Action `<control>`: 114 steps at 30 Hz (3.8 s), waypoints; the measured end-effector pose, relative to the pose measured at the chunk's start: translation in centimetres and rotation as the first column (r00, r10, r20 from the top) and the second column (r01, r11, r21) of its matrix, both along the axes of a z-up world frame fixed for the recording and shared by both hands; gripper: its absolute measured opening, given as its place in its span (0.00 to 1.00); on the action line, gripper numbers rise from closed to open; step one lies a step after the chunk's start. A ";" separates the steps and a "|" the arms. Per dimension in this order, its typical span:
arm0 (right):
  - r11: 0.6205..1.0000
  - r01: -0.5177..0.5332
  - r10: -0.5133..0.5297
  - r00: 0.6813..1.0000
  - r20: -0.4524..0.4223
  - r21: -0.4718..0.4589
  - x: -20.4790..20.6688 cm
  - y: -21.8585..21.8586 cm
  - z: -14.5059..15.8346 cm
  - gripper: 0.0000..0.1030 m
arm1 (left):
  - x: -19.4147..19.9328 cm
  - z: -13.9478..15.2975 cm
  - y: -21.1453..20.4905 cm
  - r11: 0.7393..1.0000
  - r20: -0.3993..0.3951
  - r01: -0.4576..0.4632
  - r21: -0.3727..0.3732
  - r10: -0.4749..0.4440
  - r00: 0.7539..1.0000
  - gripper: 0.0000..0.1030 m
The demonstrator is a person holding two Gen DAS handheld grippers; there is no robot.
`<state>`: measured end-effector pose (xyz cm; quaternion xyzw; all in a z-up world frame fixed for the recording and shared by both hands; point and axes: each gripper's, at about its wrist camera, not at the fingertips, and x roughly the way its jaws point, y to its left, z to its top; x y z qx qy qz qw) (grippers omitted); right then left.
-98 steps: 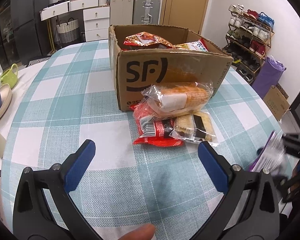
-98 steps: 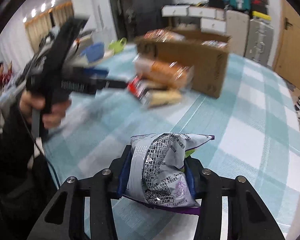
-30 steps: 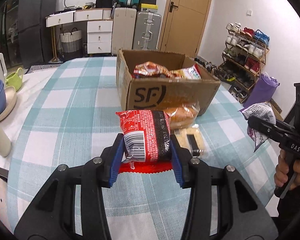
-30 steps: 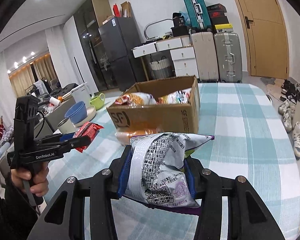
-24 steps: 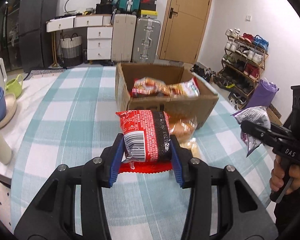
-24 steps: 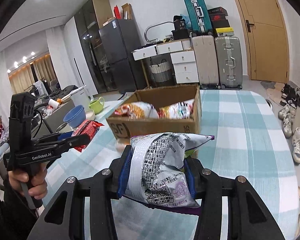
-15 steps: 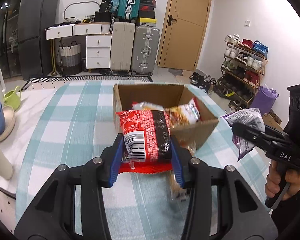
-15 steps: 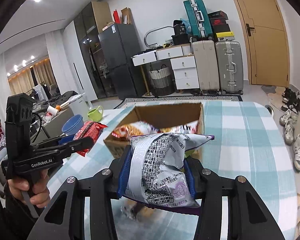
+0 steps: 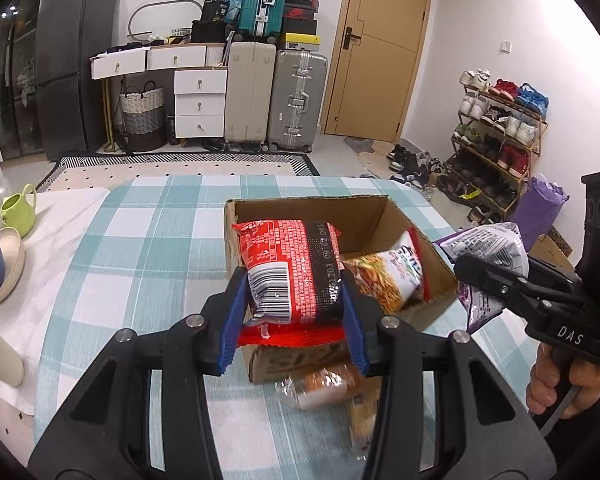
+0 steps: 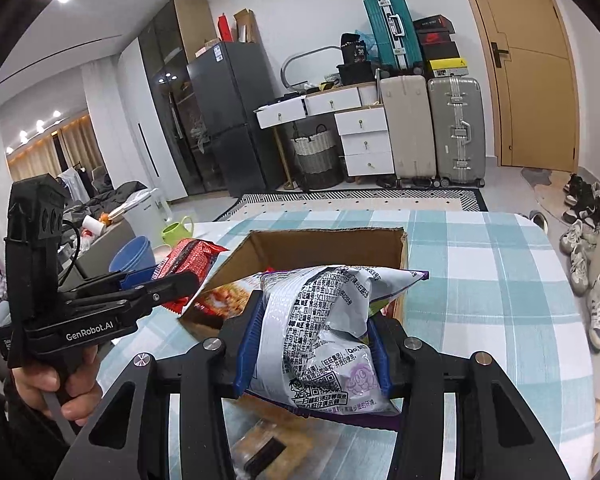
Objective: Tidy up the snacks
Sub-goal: 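Carry the red wafer pack and silver-purple bag over the box with both tools, then open both tools to drop the two packs into the box, then move both tools back toward the cracker pack and bread roll on the table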
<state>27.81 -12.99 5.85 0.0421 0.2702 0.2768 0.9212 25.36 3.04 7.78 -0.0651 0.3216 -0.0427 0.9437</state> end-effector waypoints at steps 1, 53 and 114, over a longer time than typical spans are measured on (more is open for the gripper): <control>1.000 0.003 -0.003 1.000 -0.004 0.000 0.6 0.1 -0.1 0.45 | 0.6 -0.1 0.0 1.000 -0.004 0.000 -0.003 0.000 1.000 0.40; 0.992 0.069 -0.070 0.998 -0.001 -0.103 1.2 -0.7 -0.4 0.99 | 6.3 -2.9 -0.7 0.999 -0.062 0.035 0.032 -0.033 0.998 0.99; 0.927 0.104 -0.215 0.935 -0.281 -0.360 -5.1 9.1 -13.4 0.99 | -4.8 -10.8 4.3 0.997 -0.212 -0.069 0.024 0.072 0.974 0.99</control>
